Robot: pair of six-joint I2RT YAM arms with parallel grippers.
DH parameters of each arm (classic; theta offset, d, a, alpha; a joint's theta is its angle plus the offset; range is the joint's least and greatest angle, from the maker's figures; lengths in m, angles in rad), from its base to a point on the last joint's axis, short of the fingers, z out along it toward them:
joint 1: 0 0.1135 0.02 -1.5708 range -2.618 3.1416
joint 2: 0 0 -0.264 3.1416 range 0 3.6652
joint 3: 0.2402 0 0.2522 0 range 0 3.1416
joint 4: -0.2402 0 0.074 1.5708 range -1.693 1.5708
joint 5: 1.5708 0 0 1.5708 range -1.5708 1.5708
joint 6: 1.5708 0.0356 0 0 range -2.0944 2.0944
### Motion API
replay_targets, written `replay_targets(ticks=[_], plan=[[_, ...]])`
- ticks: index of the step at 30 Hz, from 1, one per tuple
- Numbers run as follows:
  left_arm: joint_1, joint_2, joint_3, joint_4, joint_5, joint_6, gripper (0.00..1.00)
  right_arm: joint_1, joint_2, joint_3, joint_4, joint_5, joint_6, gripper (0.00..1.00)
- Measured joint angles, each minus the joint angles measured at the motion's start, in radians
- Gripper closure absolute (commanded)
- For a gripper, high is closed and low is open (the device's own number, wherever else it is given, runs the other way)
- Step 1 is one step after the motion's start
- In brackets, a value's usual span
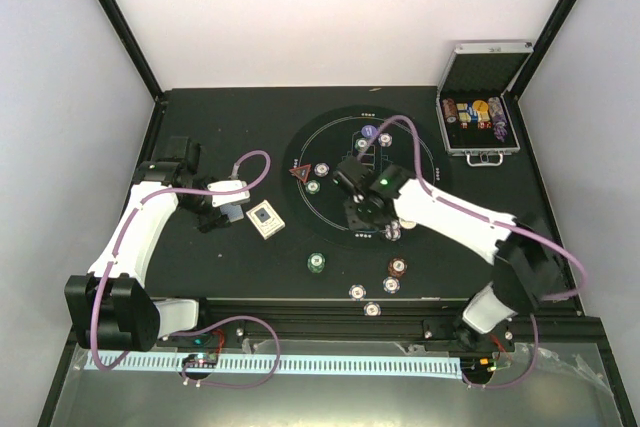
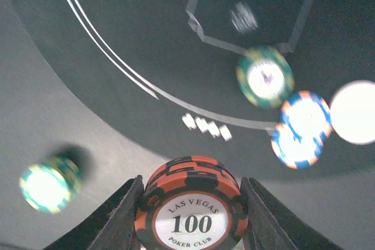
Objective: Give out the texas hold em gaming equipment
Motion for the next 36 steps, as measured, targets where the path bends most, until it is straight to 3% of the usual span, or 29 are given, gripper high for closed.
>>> replay_targets(ticks=[8, 14, 21, 29, 30, 36], plan=[[0.0, 0.0, 0.0, 0.002, -0.004, 0.0, 0.98, 0.0, 0.443, 0.451, 0.03, -0.001, -0.105, 0.77], [0.0, 0.0, 0.0, 0.002, -0.005, 0.0, 0.98, -0.002, 0.685, 0.673, 0.022, -0.034, -0.149, 0.77], [0.0, 0.001, 0.0, 0.002, -0.006, 0.0, 0.98, -0.002, 0.823, 0.804, 0.005, -0.077, -0.171, 0.77], [0.0, 0.001, 0.0, 0.002, -0.006, 0.0, 0.98, -0.002, 0.863, 0.826, -0.005, -0.071, -0.171, 0.77], [0.0, 0.001, 0.0, 0.002, -0.006, 0.0, 0.98, -0.003, 0.864, 0.826, -0.005, -0.07, -0.171, 0.75], [0.0, 0.001, 0.0, 0.002, -0.006, 0.0, 0.98, -0.004, 0.865, 0.829, -0.007, -0.069, -0.175, 0.42]])
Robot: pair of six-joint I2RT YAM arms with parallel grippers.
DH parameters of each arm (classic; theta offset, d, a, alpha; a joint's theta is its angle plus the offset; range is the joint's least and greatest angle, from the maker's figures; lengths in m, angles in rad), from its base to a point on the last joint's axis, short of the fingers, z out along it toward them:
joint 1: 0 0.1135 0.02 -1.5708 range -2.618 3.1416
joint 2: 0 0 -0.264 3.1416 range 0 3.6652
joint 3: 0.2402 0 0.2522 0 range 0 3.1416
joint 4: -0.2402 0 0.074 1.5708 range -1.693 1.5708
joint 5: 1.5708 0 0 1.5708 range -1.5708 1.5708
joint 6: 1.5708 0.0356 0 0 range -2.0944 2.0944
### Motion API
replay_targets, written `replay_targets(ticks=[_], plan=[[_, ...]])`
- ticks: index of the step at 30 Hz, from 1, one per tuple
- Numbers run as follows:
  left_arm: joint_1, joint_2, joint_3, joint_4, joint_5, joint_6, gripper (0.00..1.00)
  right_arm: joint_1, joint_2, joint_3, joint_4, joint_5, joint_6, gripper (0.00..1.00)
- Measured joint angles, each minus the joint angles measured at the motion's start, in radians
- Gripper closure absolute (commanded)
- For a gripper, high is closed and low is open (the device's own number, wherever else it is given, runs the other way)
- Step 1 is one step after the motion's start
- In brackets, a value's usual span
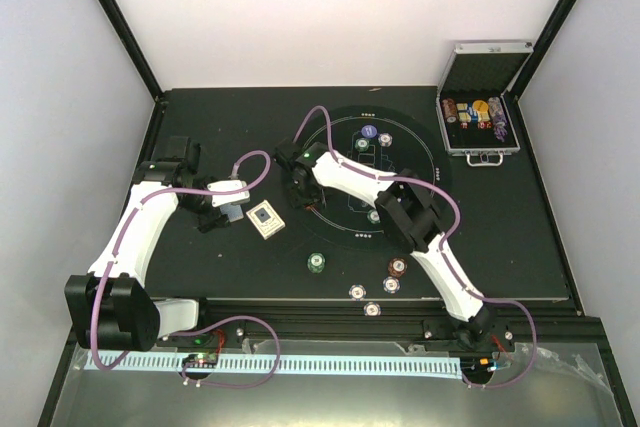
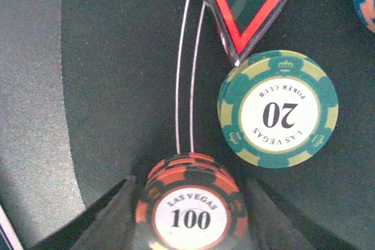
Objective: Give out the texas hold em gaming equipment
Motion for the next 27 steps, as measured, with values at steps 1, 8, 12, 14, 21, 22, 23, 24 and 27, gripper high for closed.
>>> replay_targets(ticks=[1, 8, 12, 14, 21, 22, 23, 24, 27], plan=[[0.0, 0.0, 0.0, 0.0, 0.0, 0.0, 0.98, 0.0, 0.0, 0.001, -0.001, -0.001, 0.003, 0.4], [0.0, 0.0, 0.0, 0.0, 0.0, 0.0, 0.98, -0.003, -0.042, -0.036, -0.018, -0.001, -0.005, 0.31], [0.0, 0.0, 0.0, 0.0, 0.0, 0.0, 0.98, -0.003, -0.208, -0.154, -0.024, 0.006, 0.003, 0.28], [0.0, 0.0, 0.0, 0.0, 0.0, 0.001, 0.99, -0.003, -0.344, -0.259, -0.007, 0.017, 0.016, 0.26], [0.0, 0.0, 0.0, 0.0, 0.002, 0.002, 0.98, -0.01, -0.769, -0.711, 0.009, 0.068, 0.126, 0.2], [0.0, 0.0, 0.0, 0.0, 0.003, 0.002, 0.99, -0.013, -0.803, -0.779, 0.011, 0.072, 0.149, 0.19], [0.0, 0.001, 0.0, 0.0, 0.004, 0.002, 0.98, -0.014, -0.834, -0.846, 0.005, 0.074, 0.172, 0.19], [0.0, 0.002, 0.0, 0.0, 0.005, 0.002, 0.98, -0.015, -0.854, -0.892, -0.003, 0.077, 0.193, 0.18], [0.0, 0.003, 0.0, 0.0, 0.005, 0.003, 0.99, -0.019, -0.927, -1.019, -0.017, 0.082, 0.253, 0.17]])
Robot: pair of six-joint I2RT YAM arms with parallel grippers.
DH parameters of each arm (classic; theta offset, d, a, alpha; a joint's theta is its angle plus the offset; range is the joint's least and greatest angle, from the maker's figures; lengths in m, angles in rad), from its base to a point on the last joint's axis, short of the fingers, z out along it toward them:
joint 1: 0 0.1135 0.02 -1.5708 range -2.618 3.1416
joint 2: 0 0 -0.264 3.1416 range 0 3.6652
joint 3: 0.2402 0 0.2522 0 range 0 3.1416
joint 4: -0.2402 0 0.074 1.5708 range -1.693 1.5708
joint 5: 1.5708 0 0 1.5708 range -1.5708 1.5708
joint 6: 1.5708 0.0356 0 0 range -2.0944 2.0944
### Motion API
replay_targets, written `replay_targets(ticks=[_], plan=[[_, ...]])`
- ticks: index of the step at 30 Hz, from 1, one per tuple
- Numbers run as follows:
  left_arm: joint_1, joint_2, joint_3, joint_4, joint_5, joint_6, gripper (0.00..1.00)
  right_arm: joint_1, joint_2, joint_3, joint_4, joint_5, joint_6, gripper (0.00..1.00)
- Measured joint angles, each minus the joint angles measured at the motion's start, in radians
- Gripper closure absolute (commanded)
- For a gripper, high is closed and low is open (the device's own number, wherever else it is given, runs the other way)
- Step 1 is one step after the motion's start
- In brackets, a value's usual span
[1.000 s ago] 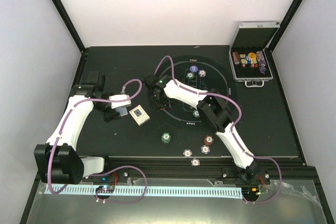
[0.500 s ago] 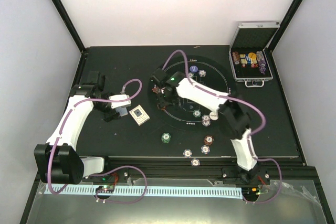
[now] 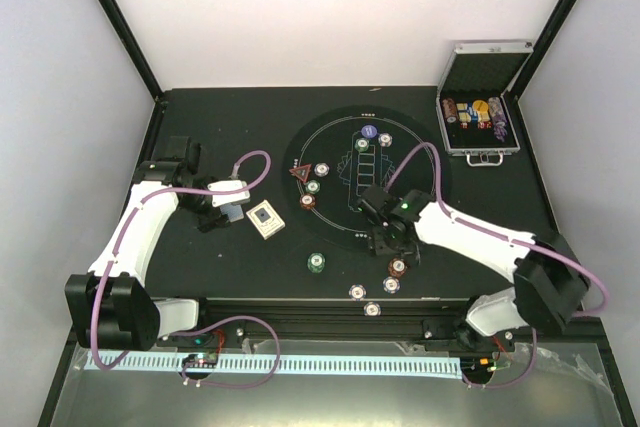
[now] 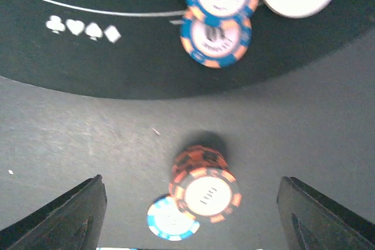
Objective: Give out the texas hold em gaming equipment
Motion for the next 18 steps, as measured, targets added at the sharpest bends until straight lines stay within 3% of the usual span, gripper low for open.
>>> replay_targets(ticks=[6, 18], plan=[[0.0, 0.01, 0.0, 0.0, 0.002, 0.006, 0.98, -0.03, -0.13, -0.118, 0.006, 0.0, 0.075, 0.17], [0.0, 0.011, 0.0, 0.0, 0.003, 0.006, 0.98, -0.051, -0.132, -0.252, 0.138, -0.065, 0.09, 0.2]])
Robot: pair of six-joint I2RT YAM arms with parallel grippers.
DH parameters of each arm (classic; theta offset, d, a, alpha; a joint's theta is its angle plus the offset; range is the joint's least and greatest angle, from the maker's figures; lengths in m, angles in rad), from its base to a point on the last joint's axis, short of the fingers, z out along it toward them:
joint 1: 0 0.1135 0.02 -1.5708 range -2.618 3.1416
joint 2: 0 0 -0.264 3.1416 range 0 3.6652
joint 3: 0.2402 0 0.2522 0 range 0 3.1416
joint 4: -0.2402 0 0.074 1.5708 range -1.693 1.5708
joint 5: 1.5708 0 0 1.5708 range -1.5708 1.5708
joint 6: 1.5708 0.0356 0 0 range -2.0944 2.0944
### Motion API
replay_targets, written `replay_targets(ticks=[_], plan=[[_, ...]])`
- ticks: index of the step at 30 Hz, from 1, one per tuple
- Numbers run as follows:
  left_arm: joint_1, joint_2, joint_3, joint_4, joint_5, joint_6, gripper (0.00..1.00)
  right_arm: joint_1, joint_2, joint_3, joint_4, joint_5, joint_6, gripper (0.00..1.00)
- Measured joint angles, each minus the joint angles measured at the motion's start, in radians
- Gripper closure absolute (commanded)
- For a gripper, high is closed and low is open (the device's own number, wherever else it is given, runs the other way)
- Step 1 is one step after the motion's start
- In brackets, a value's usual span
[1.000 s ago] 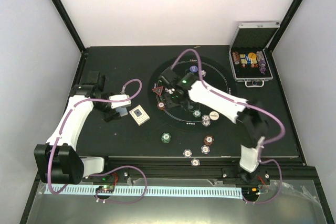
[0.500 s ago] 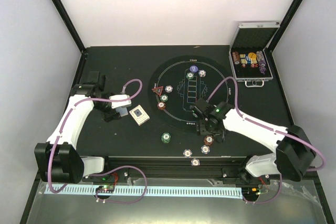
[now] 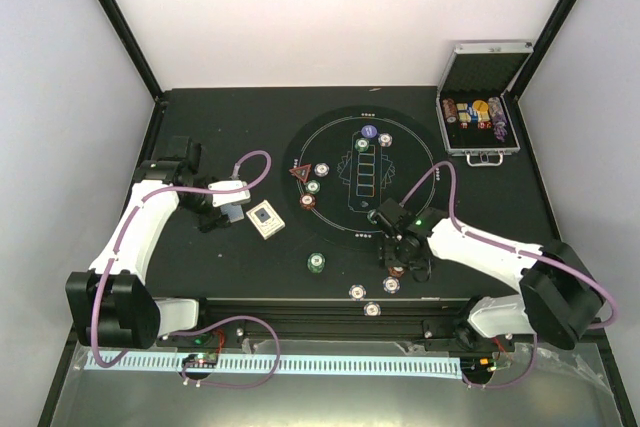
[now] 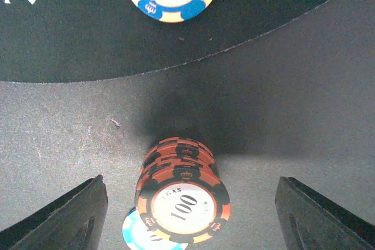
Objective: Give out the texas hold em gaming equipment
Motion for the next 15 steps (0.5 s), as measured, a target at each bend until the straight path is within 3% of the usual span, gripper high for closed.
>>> replay_targets(ticks=[15], plan=[[0.0, 0.0, 0.0, 0.0, 0.0, 0.0, 0.99, -0.002, 0.051, -0.024, 0.069, -0.023, -0.019, 0.35]])
